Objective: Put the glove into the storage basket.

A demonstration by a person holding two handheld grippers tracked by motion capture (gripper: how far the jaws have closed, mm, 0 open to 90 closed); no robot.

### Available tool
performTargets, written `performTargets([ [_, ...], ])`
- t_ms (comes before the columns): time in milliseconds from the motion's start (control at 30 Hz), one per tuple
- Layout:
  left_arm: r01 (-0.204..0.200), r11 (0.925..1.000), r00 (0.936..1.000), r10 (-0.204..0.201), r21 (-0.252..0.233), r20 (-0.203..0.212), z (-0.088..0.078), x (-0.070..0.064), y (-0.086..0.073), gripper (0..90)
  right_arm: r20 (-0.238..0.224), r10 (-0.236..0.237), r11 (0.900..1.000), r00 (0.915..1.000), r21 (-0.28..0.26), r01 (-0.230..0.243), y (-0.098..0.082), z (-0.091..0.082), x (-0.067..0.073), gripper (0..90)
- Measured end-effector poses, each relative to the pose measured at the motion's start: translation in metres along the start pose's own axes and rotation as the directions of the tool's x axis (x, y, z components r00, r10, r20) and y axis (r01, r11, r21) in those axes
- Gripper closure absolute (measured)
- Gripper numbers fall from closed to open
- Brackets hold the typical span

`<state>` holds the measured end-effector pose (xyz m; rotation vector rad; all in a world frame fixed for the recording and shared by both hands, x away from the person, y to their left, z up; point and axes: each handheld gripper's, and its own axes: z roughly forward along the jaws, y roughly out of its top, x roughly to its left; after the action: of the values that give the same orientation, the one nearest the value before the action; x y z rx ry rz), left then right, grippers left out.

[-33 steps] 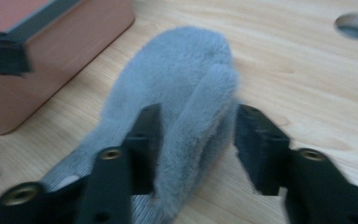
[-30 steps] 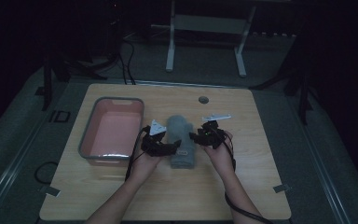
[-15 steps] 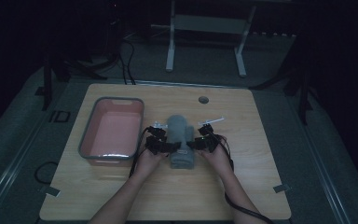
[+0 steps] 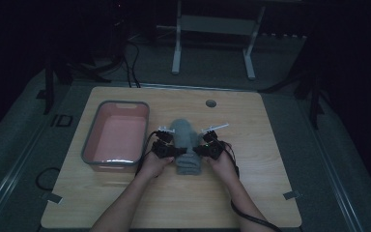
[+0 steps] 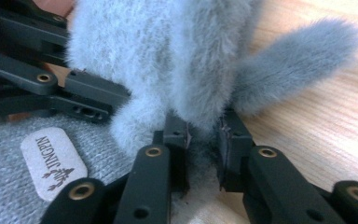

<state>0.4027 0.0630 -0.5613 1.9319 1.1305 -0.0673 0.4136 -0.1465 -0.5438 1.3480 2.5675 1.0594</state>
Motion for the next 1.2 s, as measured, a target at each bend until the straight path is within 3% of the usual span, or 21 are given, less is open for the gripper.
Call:
performTargets([
  [100, -0.022, 0.9998, 0.9997, 0.022, -0.001, -0.010, -0.002, -0.002, 0.000, 75.8, 0.042, -0.029, 0.999, 0.9987, -0.022, 0.030, -0.002, -0.001, 0.007, 79.3],
  [133, -0.049, 0.9987, 0.9986, 0.049, -0.011, -0.019, -0.004, -0.004, -0.001, 76.4, 0.043, -0.023, 0.999, 0.9988, -0.031, 0.024, -0.002, -0.001, 0.008, 79.6],
  [300, -0.100, 0.9945, 0.9941, 0.099, -0.031, -0.046, -0.009, -0.014, 0.000, 77.7, 0.046, -0.021, 0.998, 0.9987, -0.051, 0.024, -0.003, -0.007, 0.011, 80.5],
  [500, -0.111, 0.9931, 0.9936, 0.110, -0.037, -0.023, -0.021, -0.017, 0.003, 77.7, 0.036, -0.036, 0.997, 0.9987, -0.061, 0.038, -0.002, -0.015, 0.017, 81.0],
  [667, -0.149, 0.9882, 0.9889, 0.149, -0.035, -0.006, -0.040, -0.025, 0.011, 77.7, 0.015, -0.045, 0.994, 0.9989, -0.096, 0.046, 0.002, -0.030, 0.026, 81.3],
  [867, -0.151, 0.9872, 0.9884, 0.151, -0.052, 0.009, -0.058, -0.037, 0.019, 77.7, 0.018, -0.060, 0.989, 0.9980, -0.131, 0.062, 0.009, -0.050, 0.039, 81.5],
  [1100, -0.182, 0.9815, 0.9832, 0.182, -0.057, -0.007, -0.077, -0.053, 0.029, 77.7, 0.012, -0.078, 0.983, 0.9969, -0.166, 0.079, 0.017, -0.074, 0.050, 81.5],
  [1200, -0.202, 0.9771, 0.9794, 0.201, -0.066, -0.018, -0.094, -0.061, 0.036, 77.6, 0.000, -0.087, 0.978, 0.9962, -0.189, 0.086, 0.022, -0.083, 0.056, 81.5],
])
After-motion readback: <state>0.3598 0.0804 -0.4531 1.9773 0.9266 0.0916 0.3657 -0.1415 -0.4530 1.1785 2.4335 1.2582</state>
